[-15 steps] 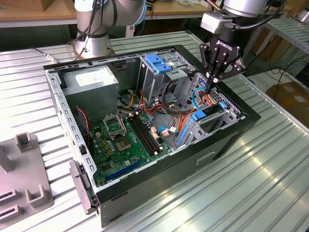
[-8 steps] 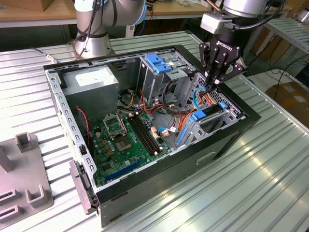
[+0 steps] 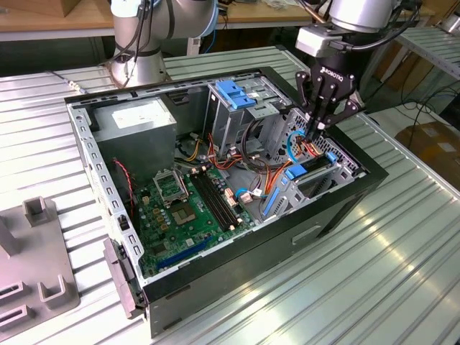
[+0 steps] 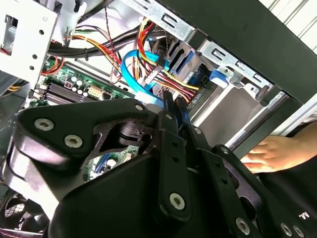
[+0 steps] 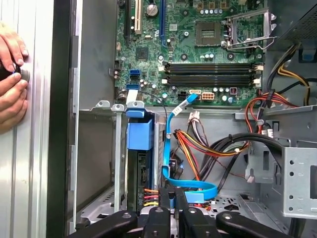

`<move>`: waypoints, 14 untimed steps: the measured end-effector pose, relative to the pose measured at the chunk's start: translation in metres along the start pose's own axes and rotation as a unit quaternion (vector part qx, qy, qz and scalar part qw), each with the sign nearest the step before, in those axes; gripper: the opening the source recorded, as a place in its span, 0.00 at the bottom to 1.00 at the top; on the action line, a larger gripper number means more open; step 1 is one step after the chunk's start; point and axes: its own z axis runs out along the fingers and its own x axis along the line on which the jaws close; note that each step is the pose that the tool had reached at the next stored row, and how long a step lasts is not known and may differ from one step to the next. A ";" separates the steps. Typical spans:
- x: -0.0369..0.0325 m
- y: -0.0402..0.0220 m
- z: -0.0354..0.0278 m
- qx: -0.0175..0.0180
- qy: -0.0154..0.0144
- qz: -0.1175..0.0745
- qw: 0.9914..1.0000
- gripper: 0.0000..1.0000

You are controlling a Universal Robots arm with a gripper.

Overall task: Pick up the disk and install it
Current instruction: 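Insert the second disk wire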

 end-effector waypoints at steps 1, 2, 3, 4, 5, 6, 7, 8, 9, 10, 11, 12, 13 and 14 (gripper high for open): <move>0.0001 0.0000 0.0004 0.000 0.000 0.000 1.000 0.16; 0.0005 0.0000 0.0010 0.000 0.000 0.000 1.000 0.16; 0.0008 0.0000 0.0011 0.000 0.000 0.000 1.000 0.16; 0.0010 0.0000 0.0011 0.000 0.000 0.000 1.000 0.16; 0.0013 0.0000 0.0012 0.000 -0.002 0.000 1.000 0.16; 0.0015 0.0001 0.0012 0.000 -0.004 -0.001 1.000 0.16; 0.0019 0.0005 0.0013 0.000 -0.007 -0.001 1.000 0.16; 0.0028 0.0012 0.0015 0.001 -0.011 -0.002 1.000 0.16; 0.0050 0.0025 0.0018 0.001 -0.015 -0.003 1.000 0.16; 0.0061 0.0033 0.0021 0.001 -0.016 -0.003 1.000 0.16; 0.0074 0.0040 0.0023 0.001 -0.018 -0.004 1.000 0.16; 0.0093 0.0052 0.0027 0.002 -0.022 -0.005 1.000 0.16; 0.0111 0.0065 0.0030 0.002 -0.025 -0.006 1.000 0.16; 0.0126 0.0077 0.0033 0.002 -0.029 -0.007 1.000 0.16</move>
